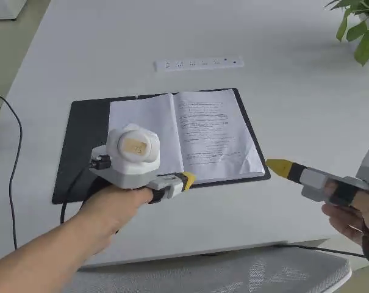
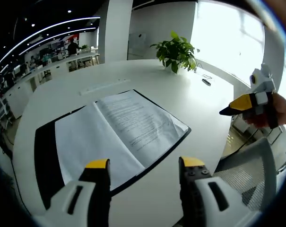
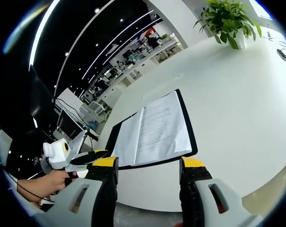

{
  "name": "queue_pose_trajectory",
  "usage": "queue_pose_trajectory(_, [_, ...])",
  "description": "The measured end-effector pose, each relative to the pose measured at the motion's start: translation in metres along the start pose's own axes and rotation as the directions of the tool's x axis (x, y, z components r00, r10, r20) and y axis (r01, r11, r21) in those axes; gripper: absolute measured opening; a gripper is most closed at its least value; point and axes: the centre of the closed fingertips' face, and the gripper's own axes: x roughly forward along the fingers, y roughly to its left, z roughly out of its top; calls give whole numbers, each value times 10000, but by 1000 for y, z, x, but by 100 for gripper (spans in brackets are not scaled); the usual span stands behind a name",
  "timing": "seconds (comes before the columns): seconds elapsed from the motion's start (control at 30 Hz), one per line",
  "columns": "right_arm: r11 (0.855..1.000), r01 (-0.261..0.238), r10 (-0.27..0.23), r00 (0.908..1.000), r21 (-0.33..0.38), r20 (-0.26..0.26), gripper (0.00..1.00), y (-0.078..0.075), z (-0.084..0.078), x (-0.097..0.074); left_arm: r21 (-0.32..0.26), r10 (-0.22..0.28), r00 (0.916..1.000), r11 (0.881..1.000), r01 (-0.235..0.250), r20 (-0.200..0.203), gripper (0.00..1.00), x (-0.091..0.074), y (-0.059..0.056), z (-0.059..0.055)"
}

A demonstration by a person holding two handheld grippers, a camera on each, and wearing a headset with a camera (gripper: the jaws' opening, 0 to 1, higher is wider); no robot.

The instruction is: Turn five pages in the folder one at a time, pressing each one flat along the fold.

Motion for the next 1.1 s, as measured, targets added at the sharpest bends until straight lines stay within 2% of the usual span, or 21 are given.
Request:
queue_pose_trajectory(0.07, [9999,44,-44,10000,105,-32,51,-4,-2,2,210,-97,9999,9997,99,-100,58,16,-7,1])
queue_pose_trajectory(0.27, [9996,112,-111,9999,267,-25,50,-15,-7,8,348,-257,9997,9991,256,17,58,61,-22,6])
queue_pose_trajectory(0.53, [9976,100,-115,9997,689,225,49,-27,-7,17,564,-167,9990,9983,144,407,59,105,-32,9])
queue_pose_trajectory(0.7, [9966,84,-103,9997,818,237,48,-30,-7,22,671,-203,9992,9976,179,354,59,122,-40,7])
queue_pose_trajectory(0.8, [9961,80,-100,9997,880,231,47,-33,-6,26,717,-88,9995,9974,66,311,58,128,-40,4])
queue_pose_trajectory(0.97, [9956,40,-70,9995,941,319,45,-36,-3,31,846,123,9990,9963,-159,437,56,134,-40,5])
queue_pose_trajectory(1.0, [9954,49,-80,9995,954,319,45,-37,-3,32,958,194,9988,9951,-236,440,55,135,-39,4])
queue_pose_trajectory(1.03, [9956,33,-68,9993,937,369,45,-37,-2,34,1320,241,9987,9908,-297,440,55,136,-38,3])
queue_pose_trajectory(1.1, [9951,13,-50,9993,989,372,44,-39,-2,38,1346,223,9985,9905,-290,509,55,137,-39,2])
